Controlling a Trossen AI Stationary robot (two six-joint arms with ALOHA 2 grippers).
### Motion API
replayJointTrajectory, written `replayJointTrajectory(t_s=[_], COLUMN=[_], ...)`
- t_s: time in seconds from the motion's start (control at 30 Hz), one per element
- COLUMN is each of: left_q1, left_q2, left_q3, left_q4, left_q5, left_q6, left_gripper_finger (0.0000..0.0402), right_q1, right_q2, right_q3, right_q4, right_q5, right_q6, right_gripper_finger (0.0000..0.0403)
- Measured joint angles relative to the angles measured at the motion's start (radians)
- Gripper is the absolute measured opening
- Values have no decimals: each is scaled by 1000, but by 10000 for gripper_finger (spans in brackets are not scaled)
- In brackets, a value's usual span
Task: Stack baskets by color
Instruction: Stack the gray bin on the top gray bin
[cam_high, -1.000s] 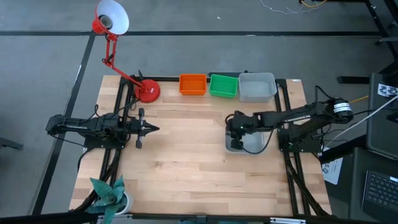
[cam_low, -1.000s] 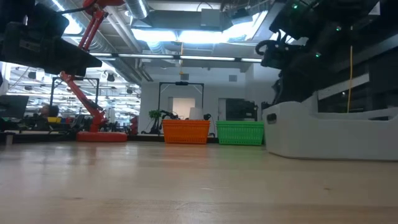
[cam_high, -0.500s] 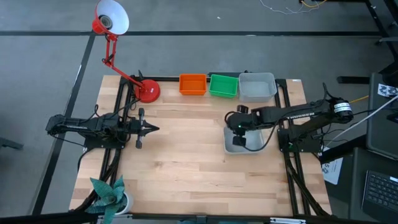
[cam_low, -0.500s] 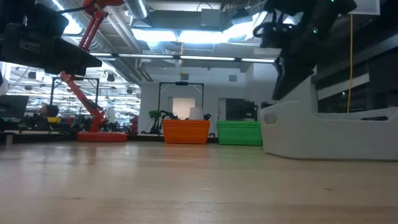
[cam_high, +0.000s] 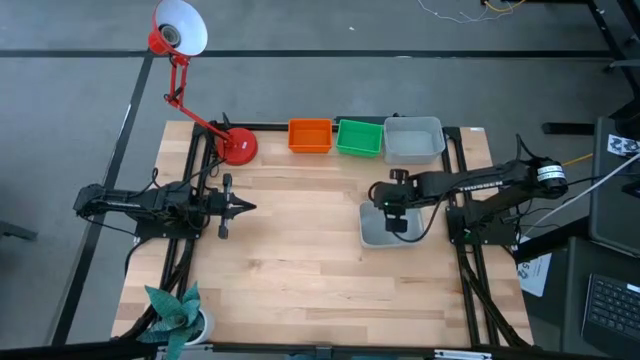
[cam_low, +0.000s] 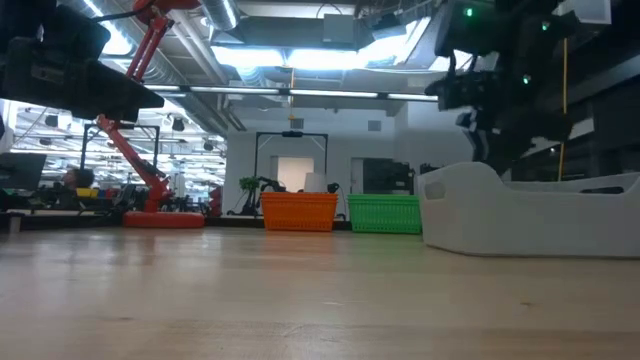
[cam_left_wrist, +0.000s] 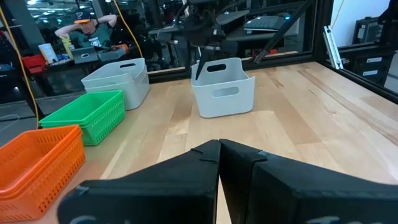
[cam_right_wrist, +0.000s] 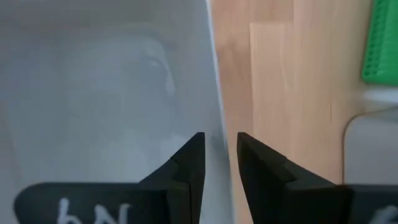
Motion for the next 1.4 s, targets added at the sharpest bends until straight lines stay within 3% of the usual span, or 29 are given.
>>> replayJointTrajectory(t_s=[0.3,0.47,0.6,0.8,0.97,1.17,1.4], left_q1=[0,0,0,0,0,0,0], left_q2=[0,0,0,0,0,0,0], left_q3=[0,0,0,0,0,0,0], left_q4=[0,0,0,0,0,0,0], left_q5=[0,0,0,0,0,0,-2], left_q6=[0,0,0,0,2,4,4], left_gripper_finger=[0,0,0,0,0,0,0], right_q1=[-48,-61,-53,-50,-100,-290,-580], right_q2=[0,2,4,5,5,8,88], right_q3=[-115,-126,-98,124,377,656,951], right_q4=[140,163,128,-57,-195,-245,-273], right_q5=[-42,-136,-130,117,310,320,153], right_q6=[-8,-11,-28,-147,-348,-617,-738], right_gripper_finger=[91,21,5,2,2,1,1])
